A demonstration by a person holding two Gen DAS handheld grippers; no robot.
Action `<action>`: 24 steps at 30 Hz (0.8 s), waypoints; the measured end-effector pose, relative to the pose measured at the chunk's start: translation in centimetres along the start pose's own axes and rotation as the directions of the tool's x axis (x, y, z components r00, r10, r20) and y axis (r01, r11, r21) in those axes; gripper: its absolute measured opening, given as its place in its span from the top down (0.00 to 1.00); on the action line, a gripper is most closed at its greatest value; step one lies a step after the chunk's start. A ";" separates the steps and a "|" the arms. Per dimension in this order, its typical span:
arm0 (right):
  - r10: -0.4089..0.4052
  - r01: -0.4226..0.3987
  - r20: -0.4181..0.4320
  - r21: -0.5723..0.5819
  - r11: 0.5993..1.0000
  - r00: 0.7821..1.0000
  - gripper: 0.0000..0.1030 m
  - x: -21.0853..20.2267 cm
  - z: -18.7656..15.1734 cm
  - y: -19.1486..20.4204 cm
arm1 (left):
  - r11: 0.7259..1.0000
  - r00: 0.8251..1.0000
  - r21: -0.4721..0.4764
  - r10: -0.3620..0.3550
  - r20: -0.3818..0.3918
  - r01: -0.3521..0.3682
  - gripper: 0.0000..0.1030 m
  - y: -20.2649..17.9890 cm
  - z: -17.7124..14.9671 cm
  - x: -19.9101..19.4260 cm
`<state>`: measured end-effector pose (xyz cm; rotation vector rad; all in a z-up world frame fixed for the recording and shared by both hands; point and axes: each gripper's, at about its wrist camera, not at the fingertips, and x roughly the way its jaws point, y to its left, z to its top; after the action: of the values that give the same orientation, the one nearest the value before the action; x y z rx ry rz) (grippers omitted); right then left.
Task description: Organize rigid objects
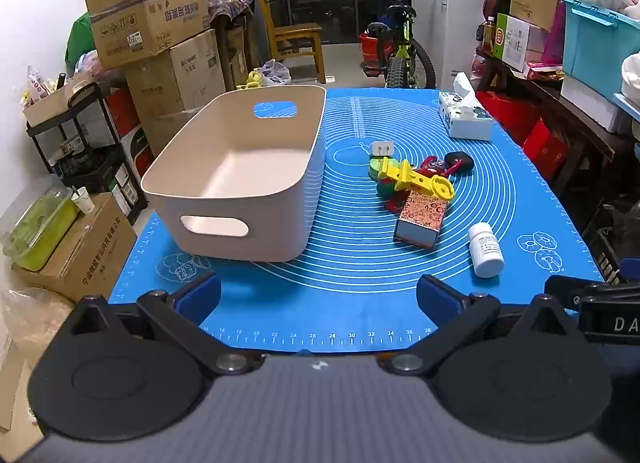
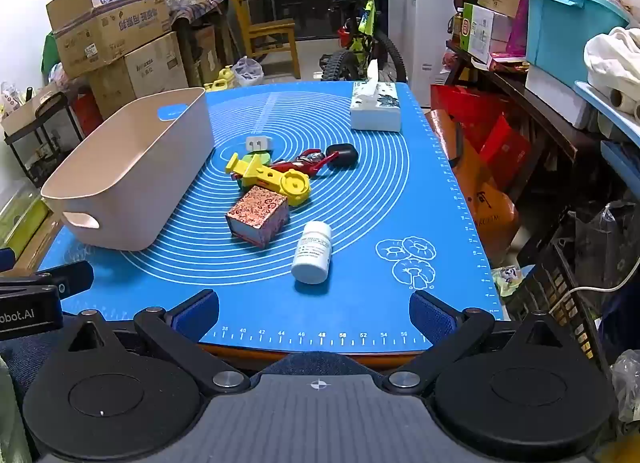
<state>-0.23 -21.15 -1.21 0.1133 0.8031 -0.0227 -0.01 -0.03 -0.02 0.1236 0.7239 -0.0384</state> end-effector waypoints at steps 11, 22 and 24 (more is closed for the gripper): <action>-0.002 0.002 -0.005 -0.001 1.000 1.000 0.02 0.0 0.1 0.0 | 1.000 1.000 -0.006 -0.004 -0.004 0.004 0.00 0.0 0.0 0.0; 0.001 -0.001 -0.011 0.006 1.000 1.000 0.02 0.1 -0.1 -0.1 | 1.000 1.000 -0.007 -0.008 -0.005 0.008 0.00 0.1 -0.2 -0.1; 0.000 0.000 -0.011 0.006 1.000 1.000 0.02 0.1 -0.1 -0.1 | 1.000 1.000 -0.006 -0.008 -0.006 0.008 0.00 0.2 -0.2 0.0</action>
<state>-0.25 -21.26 -1.32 0.1188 0.8144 -0.0240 -0.11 0.16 -0.18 0.1145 0.7303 -0.0438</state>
